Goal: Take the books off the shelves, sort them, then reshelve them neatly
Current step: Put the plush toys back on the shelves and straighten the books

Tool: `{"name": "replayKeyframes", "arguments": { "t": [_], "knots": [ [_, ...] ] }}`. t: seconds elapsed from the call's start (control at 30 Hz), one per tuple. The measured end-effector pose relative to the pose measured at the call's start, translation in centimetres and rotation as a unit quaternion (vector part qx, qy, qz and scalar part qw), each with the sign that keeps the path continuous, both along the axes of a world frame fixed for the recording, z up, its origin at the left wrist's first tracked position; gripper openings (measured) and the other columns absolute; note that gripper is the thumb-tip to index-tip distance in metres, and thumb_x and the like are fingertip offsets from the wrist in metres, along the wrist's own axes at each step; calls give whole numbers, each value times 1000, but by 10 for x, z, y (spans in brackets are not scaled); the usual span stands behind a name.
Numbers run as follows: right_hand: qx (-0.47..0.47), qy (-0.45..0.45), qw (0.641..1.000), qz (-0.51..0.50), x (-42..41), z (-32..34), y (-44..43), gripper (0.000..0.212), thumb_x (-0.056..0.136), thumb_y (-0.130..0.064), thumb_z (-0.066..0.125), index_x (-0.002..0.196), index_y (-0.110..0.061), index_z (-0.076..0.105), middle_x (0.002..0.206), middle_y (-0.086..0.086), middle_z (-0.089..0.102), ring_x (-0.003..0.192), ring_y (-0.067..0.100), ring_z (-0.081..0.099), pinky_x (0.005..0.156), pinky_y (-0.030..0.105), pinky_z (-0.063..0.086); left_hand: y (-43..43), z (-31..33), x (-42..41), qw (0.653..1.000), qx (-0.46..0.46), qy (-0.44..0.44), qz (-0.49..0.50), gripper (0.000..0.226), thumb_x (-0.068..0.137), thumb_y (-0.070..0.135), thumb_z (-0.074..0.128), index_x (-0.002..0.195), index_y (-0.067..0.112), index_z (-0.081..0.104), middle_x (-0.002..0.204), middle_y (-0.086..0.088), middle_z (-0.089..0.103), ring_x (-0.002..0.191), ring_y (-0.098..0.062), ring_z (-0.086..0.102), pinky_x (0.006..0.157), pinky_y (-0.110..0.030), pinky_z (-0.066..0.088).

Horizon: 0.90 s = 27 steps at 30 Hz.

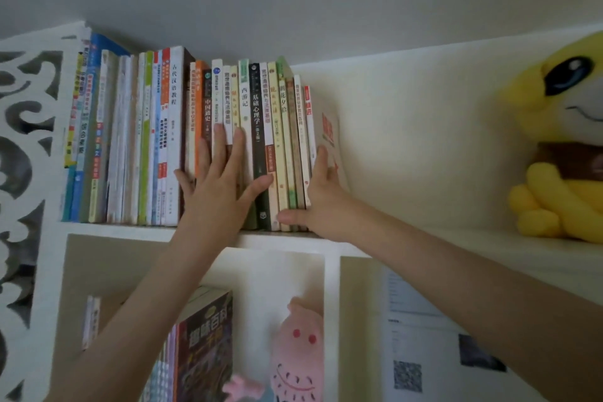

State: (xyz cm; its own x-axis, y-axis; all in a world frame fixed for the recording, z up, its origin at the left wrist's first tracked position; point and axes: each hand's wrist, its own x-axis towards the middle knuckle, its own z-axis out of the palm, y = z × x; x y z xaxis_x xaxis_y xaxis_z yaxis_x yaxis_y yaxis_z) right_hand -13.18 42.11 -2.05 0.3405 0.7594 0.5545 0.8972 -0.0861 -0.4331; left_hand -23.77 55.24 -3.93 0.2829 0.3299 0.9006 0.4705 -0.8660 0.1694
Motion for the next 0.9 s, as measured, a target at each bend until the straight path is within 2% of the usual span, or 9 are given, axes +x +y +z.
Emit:
{"name": "replayKeyframes", "arguments": {
  "t": [0.2, 0.33, 0.43, 0.53, 0.6, 0.67, 0.77, 0.9],
  "knots": [
    [29, 2, 999, 15, 1, 2, -2, 121, 80, -25, 76, 148, -19, -23, 150, 13, 15, 136, 27, 30, 110, 42, 35, 4, -3, 3, 1000, 7, 0, -5, 77, 79, 73, 9, 139, 40, -27, 150, 7, -34, 142, -20, -26, 107, -53, -17],
    [37, -8, 999, 1, 4, 3, -3, 123, 73, -32, 82, 149, -21, -15, 143, 12, 20, 136, 28, 28, 112, 49, 32, -1, 5, -1, 998, -36, 41, -5, 87, 75, 70, 16, 141, 36, -29, 150, 5, -37, 140, -20, -30, 109, -56, -15],
    [34, -15, 999, -7, 3, 4, -7, 123, 70, -35, 83, 147, -21, -11, 142, 9, 17, 136, 27, 25, 113, 48, 31, -7, 5, -7, 998, -43, 25, -27, 88, 74, 70, 20, 144, 36, -23, 152, 7, -33, 141, -16, -28, 110, -55, -14],
    [49, -84, 995, -14, -3, 5, -12, 130, 68, -39, 83, 148, -23, -18, 154, 4, -3, 143, 28, 7, 116, 49, 23, -14, 3, -13, 998, -21, -5, -53, 87, 74, 70, 22, 142, 39, -21, 148, 13, -33, 139, -8, -29, 112, -50, -14],
    [62, -141, 988, -1, -7, 9, -15, 133, 69, -43, 82, 147, -28, -25, 157, 1, -24, 146, 27, -14, 119, 53, 10, -20, 5, -15, 996, 12, -14, -84, 84, 76, 69, 24, 142, 42, -20, 146, 17, -33, 139, -6, -29, 112, -46, -14],
    [47, -221, 974, -8, -9, 14, -14, 130, 71, -50, 78, 148, -28, -24, 155, 1, -32, 144, 25, -26, 120, 52, -1, -21, 8, -12, 994, 47, -5, -103, 77, 83, 67, 22, 144, 41, -17, 149, 18, -30, 139, -4, -29, 112, -40, -16],
    [38, -342, 937, -61, -9, 22, -11, 124, 74, -64, 66, 150, -17, -21, 156, 4, -31, 142, 20, -31, 120, 44, -10, -18, 11, -3, 991, 85, 26, -99, 66, 91, 64, 14, 144, 37, -14, 152, 14, -24, 139, -3, -27, 115, -37, -15],
    [37, -439, 890, -113, -4, 31, -11, 120, 76, -73, 54, 151, -7, -14, 159, 7, -22, 145, 17, -23, 120, 37, -12, -13, 12, 5, 988, 97, 24, -119, 65, 93, 56, 15, 148, 28, -4, 154, 12, -13, 143, -5, -15, 119, -33, -5]
  ]
}}
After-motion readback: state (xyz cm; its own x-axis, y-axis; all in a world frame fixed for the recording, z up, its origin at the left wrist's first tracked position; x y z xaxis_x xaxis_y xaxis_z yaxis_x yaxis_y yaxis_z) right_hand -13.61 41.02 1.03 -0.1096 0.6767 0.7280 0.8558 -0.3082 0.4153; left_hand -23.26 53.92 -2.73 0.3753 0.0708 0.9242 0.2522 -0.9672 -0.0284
